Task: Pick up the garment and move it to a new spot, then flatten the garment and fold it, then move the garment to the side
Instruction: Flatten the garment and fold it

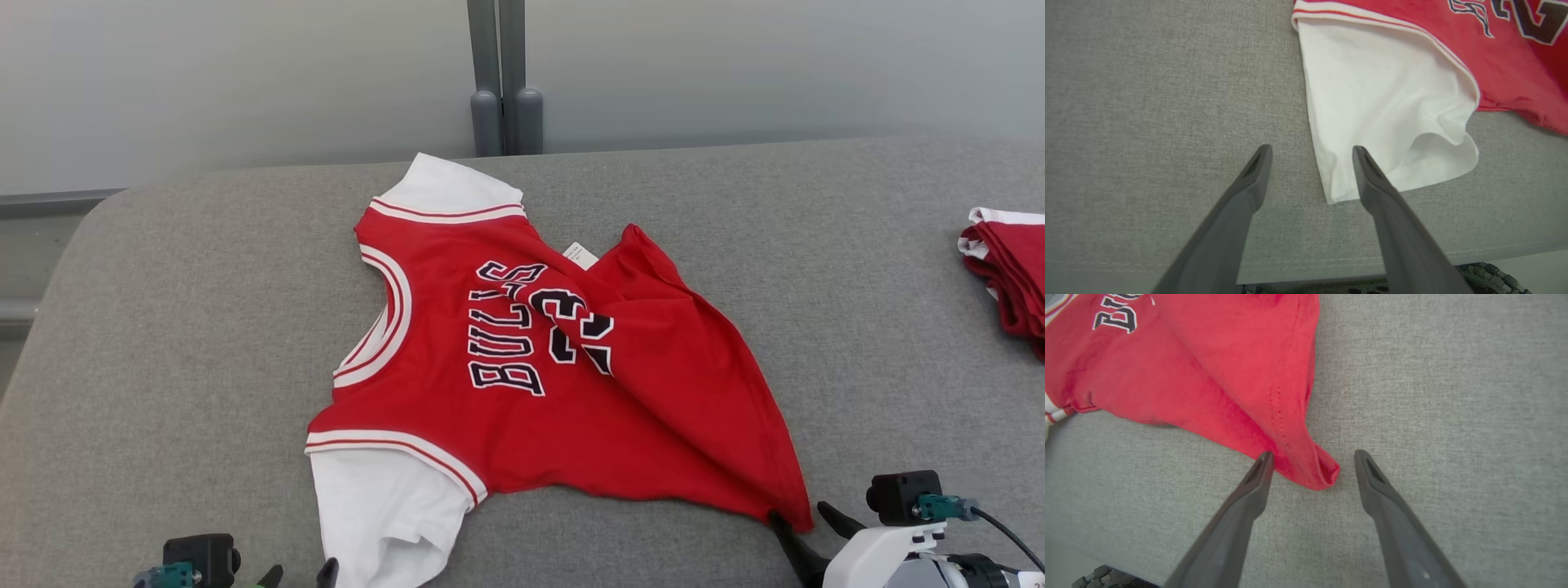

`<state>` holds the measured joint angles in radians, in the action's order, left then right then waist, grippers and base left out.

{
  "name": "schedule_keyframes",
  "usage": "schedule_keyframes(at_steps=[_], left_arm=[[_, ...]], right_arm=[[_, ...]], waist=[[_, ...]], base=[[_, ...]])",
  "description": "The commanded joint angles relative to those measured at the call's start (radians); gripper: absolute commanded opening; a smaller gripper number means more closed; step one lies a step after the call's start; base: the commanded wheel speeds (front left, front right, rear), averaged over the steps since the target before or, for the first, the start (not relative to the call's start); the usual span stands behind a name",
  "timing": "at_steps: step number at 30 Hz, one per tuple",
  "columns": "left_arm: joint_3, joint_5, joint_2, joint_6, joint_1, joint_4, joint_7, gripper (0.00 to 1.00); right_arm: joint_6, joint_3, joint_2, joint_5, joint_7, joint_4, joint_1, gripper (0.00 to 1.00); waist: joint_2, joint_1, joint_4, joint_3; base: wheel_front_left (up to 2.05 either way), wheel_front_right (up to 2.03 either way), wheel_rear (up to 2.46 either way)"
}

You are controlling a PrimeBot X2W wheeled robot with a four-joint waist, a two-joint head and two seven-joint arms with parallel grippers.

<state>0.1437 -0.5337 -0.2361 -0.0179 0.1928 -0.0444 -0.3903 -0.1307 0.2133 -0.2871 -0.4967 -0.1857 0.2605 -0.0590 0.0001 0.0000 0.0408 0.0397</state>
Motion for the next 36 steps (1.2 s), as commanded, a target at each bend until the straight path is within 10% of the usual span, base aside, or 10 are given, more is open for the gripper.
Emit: schedule_keyframes(at_steps=[1,20,21,22,24,25,36], left_arm=[[0.004,-0.008,-0.002,-0.007,-0.008,-0.010,-0.011,1.00],[0.057,-0.071,0.032,-0.068,-0.094,-0.198,-0.027,1.00],[0.064,-0.075,0.035,-0.071,-0.096,-0.206,-0.032,0.73],[0.070,-0.082,0.038,-0.075,-0.099,-0.212,-0.036,0.35],[0.075,-0.089,0.038,-0.081,-0.104,-0.218,-0.030,0.00],[0.076,-0.091,0.036,-0.083,-0.105,-0.221,-0.028,0.00],[0.046,-0.084,-0.002,-0.091,-0.125,-0.130,0.053,0.00]], right_arm=[[0.000,0.006,-0.003,0.009,0.009,0.008,0.014,1.00],[0.000,0.088,-0.002,0.018,0.042,0.046,0.076,1.00],[0.000,0.093,-0.002,0.014,0.040,0.047,0.078,1.00],[0.000,0.098,-0.003,0.010,0.039,0.049,0.080,0.78],[0.000,0.106,-0.007,0.001,0.041,0.050,0.084,0.18],[0.000,0.110,-0.008,-0.004,0.042,0.050,0.084,0.02],[0.000,0.123,-0.015,-0.099,0.085,-0.041,0.092,0.00]], waist=[[-0.0001,0.0000,0.000,0.002],[-0.0001,0.0000,-0.010,0.033],[-0.0001,0.0000,-0.010,0.034],[-0.0001,0.0000,-0.010,0.035],[-0.0001,0.0000,-0.010,0.036],[-0.0001,0.0000,-0.010,0.036],[-0.0001,0.0000,-0.007,0.022]], base=[[0.00,0.00,0.00],[0.00,0.00,0.00],[0.00,0.00,0.00],[0.00,0.00,0.00],[0.00,0.00,0.00],[0.00,0.00,0.00],[0.00,0.00,0.00]])
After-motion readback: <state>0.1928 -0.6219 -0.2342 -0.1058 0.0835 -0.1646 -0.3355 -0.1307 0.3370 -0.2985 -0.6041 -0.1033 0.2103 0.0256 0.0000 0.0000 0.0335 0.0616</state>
